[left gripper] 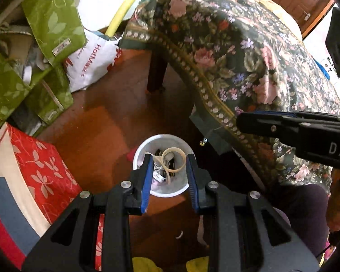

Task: Collect trash

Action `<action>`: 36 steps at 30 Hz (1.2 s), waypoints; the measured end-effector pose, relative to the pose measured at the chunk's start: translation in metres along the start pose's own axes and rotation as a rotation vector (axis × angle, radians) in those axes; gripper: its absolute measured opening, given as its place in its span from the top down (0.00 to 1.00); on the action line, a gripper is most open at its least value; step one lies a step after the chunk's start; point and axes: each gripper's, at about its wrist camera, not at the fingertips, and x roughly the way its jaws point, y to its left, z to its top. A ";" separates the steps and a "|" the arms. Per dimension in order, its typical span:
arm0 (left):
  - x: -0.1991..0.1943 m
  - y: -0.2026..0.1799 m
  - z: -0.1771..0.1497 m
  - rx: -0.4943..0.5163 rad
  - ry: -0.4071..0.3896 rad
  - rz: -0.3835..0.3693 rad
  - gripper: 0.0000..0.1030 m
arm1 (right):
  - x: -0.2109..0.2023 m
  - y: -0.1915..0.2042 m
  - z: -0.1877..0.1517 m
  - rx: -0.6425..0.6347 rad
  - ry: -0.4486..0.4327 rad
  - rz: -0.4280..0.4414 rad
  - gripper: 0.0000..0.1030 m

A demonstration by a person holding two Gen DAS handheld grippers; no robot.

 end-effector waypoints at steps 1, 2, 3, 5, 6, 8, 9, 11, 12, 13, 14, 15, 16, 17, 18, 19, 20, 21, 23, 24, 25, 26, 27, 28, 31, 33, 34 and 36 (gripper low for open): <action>0.004 0.001 0.000 -0.004 0.013 -0.007 0.72 | 0.003 0.000 0.001 0.001 0.005 0.004 0.75; 0.006 0.002 0.001 -0.006 0.020 -0.011 0.72 | 0.006 0.000 0.002 0.003 0.012 0.009 0.72; 0.009 0.002 0.001 -0.007 0.025 -0.013 0.72 | 0.008 0.000 0.003 0.006 0.020 0.013 0.66; 0.013 0.002 0.002 -0.006 0.032 -0.014 0.72 | 0.010 -0.002 0.004 0.013 0.023 0.019 0.54; 0.016 0.002 0.004 -0.011 0.037 -0.020 0.72 | 0.009 -0.002 0.003 0.012 0.016 0.013 0.52; 0.020 0.003 0.006 -0.023 0.044 -0.035 0.72 | 0.008 -0.001 0.004 -0.006 0.010 -0.002 0.52; 0.023 0.004 0.007 -0.033 0.047 -0.041 0.72 | 0.006 0.000 0.003 -0.020 0.001 -0.022 0.52; 0.028 0.005 0.010 -0.051 0.064 -0.053 0.69 | 0.002 -0.001 0.003 -0.035 -0.016 -0.048 0.52; 0.030 0.005 0.012 -0.054 0.071 -0.051 0.63 | 0.000 -0.001 0.002 -0.037 -0.026 -0.058 0.52; 0.032 0.005 0.013 -0.061 0.078 -0.044 0.62 | -0.004 -0.002 0.001 -0.036 -0.037 -0.065 0.52; 0.033 0.004 0.013 -0.063 0.077 -0.043 0.62 | -0.008 -0.003 0.000 -0.035 -0.050 -0.073 0.52; 0.033 0.003 0.014 -0.061 0.076 -0.042 0.62 | -0.011 -0.004 -0.001 -0.034 -0.061 -0.078 0.52; 0.032 0.002 0.015 -0.059 0.074 -0.039 0.62 | -0.015 -0.005 -0.002 -0.032 -0.077 -0.086 0.52; 0.031 0.002 0.016 -0.058 0.071 -0.035 0.62 | -0.020 -0.005 -0.003 -0.032 -0.094 -0.096 0.52; 0.029 0.001 0.017 -0.058 0.063 -0.030 0.62 | -0.025 -0.005 -0.005 -0.034 -0.111 -0.106 0.52; 0.023 0.000 0.018 -0.054 0.047 -0.022 0.62 | -0.032 -0.004 -0.006 -0.034 -0.133 -0.121 0.52; 0.018 -0.001 0.019 -0.050 0.030 -0.018 0.62 | -0.038 -0.004 -0.008 -0.031 -0.155 -0.133 0.52; 0.013 -0.002 0.020 -0.047 0.016 -0.016 0.62 | -0.046 -0.004 -0.011 -0.029 -0.179 -0.142 0.52; -0.003 -0.004 0.023 -0.044 -0.032 -0.018 0.62 | -0.061 -0.002 -0.017 -0.024 -0.226 -0.156 0.52; -0.012 -0.005 0.025 -0.040 -0.059 -0.022 0.62 | -0.072 0.000 -0.021 -0.017 -0.260 -0.168 0.52; -0.026 -0.008 0.026 -0.030 -0.099 -0.026 0.62 | -0.079 0.001 -0.024 -0.014 -0.283 -0.174 0.52; -0.033 -0.011 0.027 -0.024 -0.122 -0.027 0.62 | -0.086 0.004 -0.028 -0.011 -0.307 -0.180 0.52; -0.044 -0.013 0.027 -0.015 -0.155 -0.031 0.62 | -0.095 0.006 -0.031 -0.009 -0.335 -0.191 0.52; -0.057 -0.017 0.027 -0.003 -0.194 -0.037 0.62 | -0.104 0.010 -0.035 -0.006 -0.366 -0.204 0.52; -0.095 -0.028 0.023 0.030 -0.302 -0.062 0.62 | -0.134 0.019 -0.050 0.010 -0.470 -0.243 0.52; -0.118 -0.035 0.019 0.054 -0.371 -0.073 0.62 | -0.152 0.026 -0.059 0.016 -0.530 -0.273 0.52; -0.127 -0.038 0.017 0.066 -0.399 -0.075 0.62 | -0.159 0.029 -0.062 0.021 -0.556 -0.293 0.52; -0.147 -0.047 0.011 0.092 -0.461 -0.081 0.62 | -0.174 0.033 -0.070 0.035 -0.609 -0.316 0.52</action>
